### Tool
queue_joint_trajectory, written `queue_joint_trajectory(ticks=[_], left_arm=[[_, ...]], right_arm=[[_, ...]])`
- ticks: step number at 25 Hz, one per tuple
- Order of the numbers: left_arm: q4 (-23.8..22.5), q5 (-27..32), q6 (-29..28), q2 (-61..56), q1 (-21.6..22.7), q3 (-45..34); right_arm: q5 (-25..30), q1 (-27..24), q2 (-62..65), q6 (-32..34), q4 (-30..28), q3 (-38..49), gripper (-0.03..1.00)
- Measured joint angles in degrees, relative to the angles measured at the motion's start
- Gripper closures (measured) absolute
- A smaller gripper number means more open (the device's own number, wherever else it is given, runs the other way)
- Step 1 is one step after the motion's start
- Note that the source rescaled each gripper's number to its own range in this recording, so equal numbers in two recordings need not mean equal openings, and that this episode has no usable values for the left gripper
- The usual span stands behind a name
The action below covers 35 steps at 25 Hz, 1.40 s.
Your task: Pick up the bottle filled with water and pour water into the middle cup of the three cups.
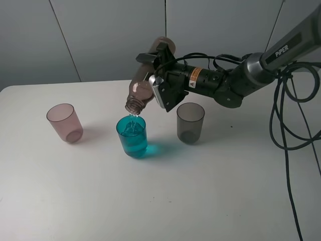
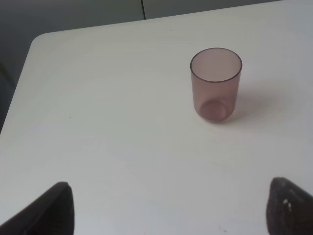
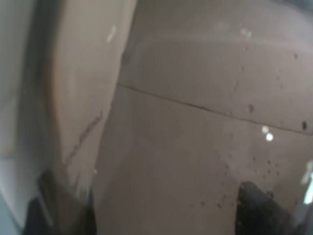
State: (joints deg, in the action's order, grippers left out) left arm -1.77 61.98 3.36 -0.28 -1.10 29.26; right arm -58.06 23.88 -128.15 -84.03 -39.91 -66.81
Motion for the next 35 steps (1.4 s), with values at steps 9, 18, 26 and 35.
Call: queue_joint_trajectory(ticks=[9, 18, 26, 35], left_arm=[[0.0, 0.0, 0.0, 0.0, 0.0, 0.0], [0.0, 0.0, 0.0, 0.0, 0.0, 0.0], [0.0, 0.0, 0.0, 0.0, 0.0, 0.0], [0.0, 0.0, 0.0, 0.0, 0.0, 0.0]], right_arm=[[-0.8, 0.0, 0.1, -2.3, 0.0, -0.2, 0.97], [-2.1, 0.1, 1.2, -3.0, -2.7, -0.2, 0.97], [-2.5, 0.2, 1.3, -4.1, -4.6, -0.2, 0.97], [-2.8, 0.8, 1.3, -4.2, -5.7, -0.2, 0.97]])
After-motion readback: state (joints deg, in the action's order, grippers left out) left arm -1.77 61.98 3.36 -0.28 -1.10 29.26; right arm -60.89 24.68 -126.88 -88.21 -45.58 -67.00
